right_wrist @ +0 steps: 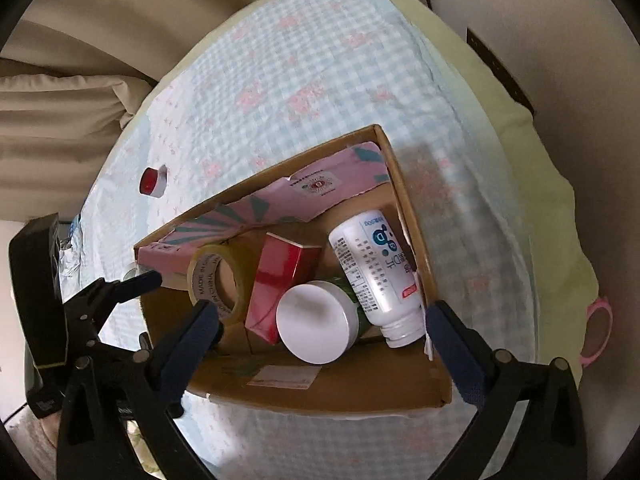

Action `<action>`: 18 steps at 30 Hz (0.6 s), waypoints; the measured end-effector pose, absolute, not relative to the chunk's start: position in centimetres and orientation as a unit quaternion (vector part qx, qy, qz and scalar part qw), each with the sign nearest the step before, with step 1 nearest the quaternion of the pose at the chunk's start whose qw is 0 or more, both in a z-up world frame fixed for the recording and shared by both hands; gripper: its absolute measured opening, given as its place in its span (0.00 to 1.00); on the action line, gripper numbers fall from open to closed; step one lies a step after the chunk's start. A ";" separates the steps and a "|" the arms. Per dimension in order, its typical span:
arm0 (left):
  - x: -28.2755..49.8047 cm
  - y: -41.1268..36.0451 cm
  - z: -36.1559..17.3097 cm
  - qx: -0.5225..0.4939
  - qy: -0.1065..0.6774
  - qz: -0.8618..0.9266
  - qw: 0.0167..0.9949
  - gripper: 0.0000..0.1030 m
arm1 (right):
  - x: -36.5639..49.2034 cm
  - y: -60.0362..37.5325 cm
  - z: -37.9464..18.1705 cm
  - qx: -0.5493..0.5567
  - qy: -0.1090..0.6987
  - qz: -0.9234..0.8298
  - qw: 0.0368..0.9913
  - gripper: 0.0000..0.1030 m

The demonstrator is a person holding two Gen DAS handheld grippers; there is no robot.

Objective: Organize rigid objects
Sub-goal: 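Release the red box from the left tool while the right tool releases the bottle into the box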

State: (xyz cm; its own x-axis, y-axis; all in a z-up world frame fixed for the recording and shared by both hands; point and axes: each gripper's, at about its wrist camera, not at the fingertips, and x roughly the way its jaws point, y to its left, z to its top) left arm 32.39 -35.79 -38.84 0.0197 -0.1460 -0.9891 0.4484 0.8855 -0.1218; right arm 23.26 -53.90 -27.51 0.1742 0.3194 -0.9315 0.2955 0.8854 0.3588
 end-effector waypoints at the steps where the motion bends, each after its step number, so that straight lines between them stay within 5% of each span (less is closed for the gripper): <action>1: 32.5 -35.7 -38.8 0.108 0.669 -0.208 0.706 1.00 | 23.1 -53.7 -27.6 0.240 0.644 0.006 0.727 1.00; 18: 28.8 -33.1 -31.7 0.090 0.632 -0.204 0.742 1.00 | 21.9 -52.0 -23.9 0.226 0.630 -0.008 0.743 1.00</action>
State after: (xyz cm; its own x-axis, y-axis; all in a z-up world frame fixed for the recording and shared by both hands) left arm 28.77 -33.07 -31.73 0.1172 -0.1883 -0.9751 0.4170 0.9004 -0.1238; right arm 21.87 -52.05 -23.93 0.2061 0.2736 -0.9395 0.2970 0.8974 0.3264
